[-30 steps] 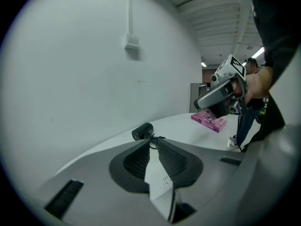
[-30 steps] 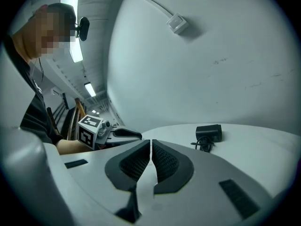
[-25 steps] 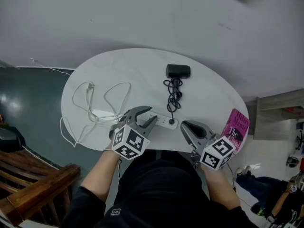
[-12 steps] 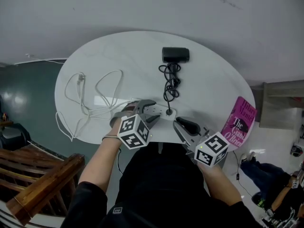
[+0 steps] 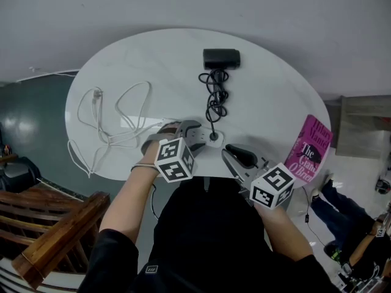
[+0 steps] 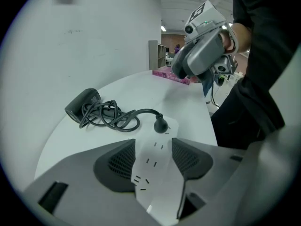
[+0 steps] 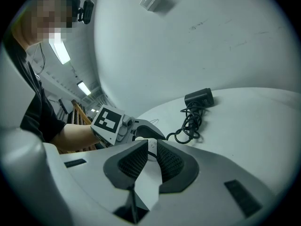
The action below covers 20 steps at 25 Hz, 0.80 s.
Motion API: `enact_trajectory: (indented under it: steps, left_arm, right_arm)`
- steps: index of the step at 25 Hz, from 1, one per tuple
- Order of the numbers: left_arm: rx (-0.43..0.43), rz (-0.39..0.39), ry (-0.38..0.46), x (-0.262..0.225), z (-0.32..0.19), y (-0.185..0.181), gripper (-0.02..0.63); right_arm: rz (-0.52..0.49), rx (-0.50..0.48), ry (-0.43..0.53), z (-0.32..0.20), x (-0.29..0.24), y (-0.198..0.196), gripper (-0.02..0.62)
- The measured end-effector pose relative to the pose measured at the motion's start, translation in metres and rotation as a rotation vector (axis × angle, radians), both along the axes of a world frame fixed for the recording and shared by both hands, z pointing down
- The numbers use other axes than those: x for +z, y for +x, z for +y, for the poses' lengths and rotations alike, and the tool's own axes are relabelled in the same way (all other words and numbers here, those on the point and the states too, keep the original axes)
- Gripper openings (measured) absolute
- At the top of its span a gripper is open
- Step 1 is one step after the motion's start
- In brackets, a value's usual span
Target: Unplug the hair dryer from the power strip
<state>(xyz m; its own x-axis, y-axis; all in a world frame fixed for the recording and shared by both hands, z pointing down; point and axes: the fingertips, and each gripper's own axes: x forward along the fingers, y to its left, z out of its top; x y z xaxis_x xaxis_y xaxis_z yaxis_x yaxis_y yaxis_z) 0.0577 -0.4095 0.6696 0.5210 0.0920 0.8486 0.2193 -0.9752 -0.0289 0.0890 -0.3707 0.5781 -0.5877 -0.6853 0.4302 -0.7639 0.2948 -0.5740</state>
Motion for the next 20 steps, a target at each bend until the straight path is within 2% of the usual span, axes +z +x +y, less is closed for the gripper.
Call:
enact_trajectory:
  steps: [6,15,20]
  left_arm:
    - [0.003,-0.035,-0.041,0.009,0.005,-0.001,0.193]
    - [-0.027,-0.024,-0.077,0.009,0.005,-0.001,0.190]
    - [-0.069,0.009,-0.103,0.007,0.000,0.000,0.173]
  right_arm:
    - [0.024,-0.011,0.003,-0.001,0.003,0.001,0.040]
    - [0.048,-0.043,-0.008,-0.010,0.017,-0.002,0.043]
    - [0.070,-0.074,-0.030,-0.018,0.033,-0.007,0.120]
